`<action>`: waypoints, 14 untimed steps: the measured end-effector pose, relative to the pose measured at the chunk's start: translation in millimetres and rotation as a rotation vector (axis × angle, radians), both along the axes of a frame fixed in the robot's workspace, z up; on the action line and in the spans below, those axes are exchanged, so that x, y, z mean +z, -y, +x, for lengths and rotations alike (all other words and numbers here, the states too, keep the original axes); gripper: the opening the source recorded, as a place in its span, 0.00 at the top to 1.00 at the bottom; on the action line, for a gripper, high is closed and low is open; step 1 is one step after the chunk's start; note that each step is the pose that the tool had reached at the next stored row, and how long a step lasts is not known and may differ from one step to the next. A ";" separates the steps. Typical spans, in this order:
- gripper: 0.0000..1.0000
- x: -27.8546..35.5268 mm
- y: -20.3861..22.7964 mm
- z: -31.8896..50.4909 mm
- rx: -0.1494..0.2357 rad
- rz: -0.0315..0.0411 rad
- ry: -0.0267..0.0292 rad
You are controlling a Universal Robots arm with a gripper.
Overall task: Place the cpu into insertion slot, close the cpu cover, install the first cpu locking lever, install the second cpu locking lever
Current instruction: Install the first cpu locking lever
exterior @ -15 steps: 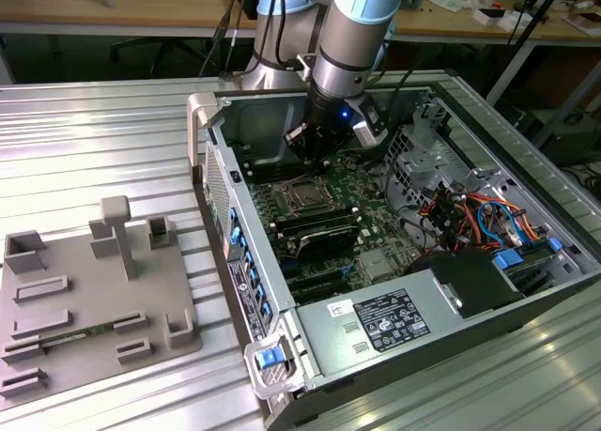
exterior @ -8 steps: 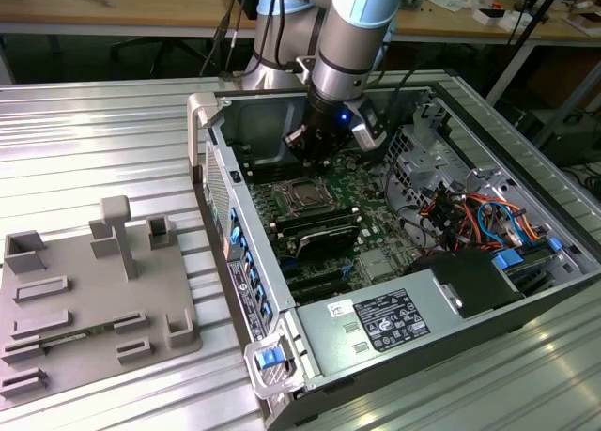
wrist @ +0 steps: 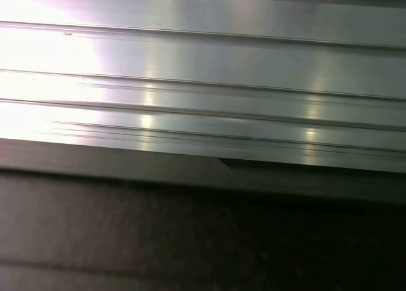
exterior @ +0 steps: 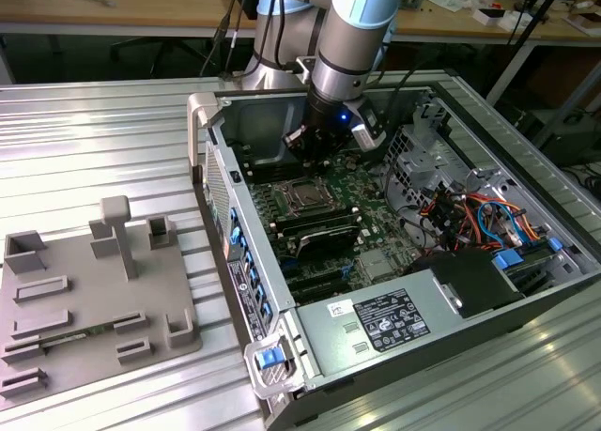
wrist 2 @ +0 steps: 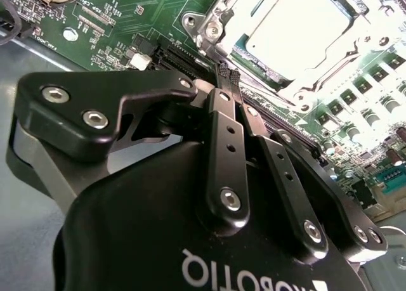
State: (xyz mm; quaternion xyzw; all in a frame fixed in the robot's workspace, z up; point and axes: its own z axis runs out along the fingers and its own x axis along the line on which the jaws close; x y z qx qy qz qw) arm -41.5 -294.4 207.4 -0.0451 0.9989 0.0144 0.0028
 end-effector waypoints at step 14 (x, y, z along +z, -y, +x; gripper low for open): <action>0.89 -2.8 -0.1 0.0 -0.004 -0.0003 -0.0001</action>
